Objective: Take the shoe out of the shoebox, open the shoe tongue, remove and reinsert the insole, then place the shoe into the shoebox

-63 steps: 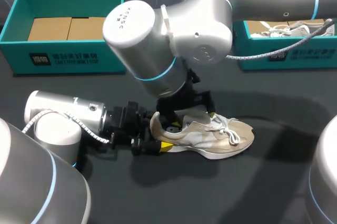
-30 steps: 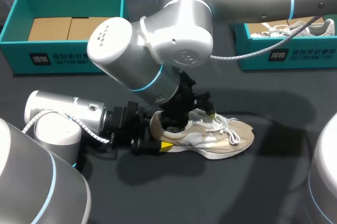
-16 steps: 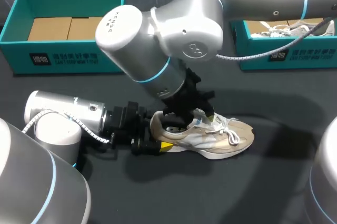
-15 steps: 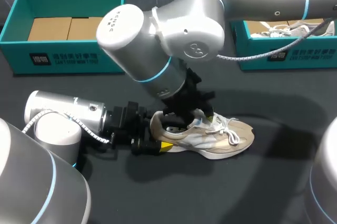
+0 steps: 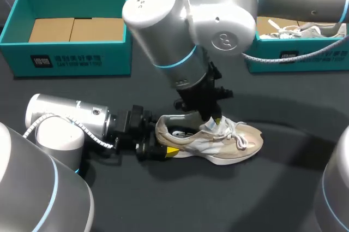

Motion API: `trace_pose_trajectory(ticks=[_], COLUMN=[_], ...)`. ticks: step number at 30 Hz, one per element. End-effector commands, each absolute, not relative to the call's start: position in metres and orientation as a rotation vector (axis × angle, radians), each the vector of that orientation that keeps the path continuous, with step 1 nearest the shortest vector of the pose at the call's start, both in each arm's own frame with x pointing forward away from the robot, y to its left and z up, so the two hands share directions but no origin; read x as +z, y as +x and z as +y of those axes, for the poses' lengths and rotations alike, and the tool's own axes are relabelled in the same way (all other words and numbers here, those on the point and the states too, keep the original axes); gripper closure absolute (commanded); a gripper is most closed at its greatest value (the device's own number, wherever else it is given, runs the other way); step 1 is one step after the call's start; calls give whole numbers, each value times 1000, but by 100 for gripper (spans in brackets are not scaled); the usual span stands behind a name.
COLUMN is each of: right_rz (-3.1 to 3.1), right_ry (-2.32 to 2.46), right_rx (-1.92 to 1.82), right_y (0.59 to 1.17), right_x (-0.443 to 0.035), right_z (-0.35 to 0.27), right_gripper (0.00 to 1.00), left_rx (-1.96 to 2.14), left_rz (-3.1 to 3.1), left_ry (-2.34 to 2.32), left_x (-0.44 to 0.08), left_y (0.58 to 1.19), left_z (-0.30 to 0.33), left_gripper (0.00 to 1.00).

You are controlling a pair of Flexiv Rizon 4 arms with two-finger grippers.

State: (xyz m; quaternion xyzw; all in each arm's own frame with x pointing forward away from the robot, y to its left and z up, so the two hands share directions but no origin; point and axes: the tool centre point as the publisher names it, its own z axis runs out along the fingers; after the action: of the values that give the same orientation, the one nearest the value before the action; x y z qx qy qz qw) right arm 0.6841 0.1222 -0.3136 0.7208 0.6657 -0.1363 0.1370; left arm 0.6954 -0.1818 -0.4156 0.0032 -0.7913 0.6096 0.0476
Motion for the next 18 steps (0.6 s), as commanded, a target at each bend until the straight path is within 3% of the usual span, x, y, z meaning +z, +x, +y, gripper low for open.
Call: trace_pose_trajectory(ticks=[1, 6, 18], right_rz=[1773, 2150, 2120], right_ry=[2244, 2082, 2148], right_rx=[-272, -50, -45], right_y=[684, 685, 684], right_x=[-304, -300, -301], right_z=[111, 92, 85], right_gripper=[100, 100, 100], left_rx=[1858, 1858, 1858], left_rz=[-2417, -2417, -2417], left_ry=[12, 12, 12], left_x=[-420, -420, -420], left_y=[695, 695, 695], left_z=[-183, -183, -183], left_gripper=[100, 100, 100])
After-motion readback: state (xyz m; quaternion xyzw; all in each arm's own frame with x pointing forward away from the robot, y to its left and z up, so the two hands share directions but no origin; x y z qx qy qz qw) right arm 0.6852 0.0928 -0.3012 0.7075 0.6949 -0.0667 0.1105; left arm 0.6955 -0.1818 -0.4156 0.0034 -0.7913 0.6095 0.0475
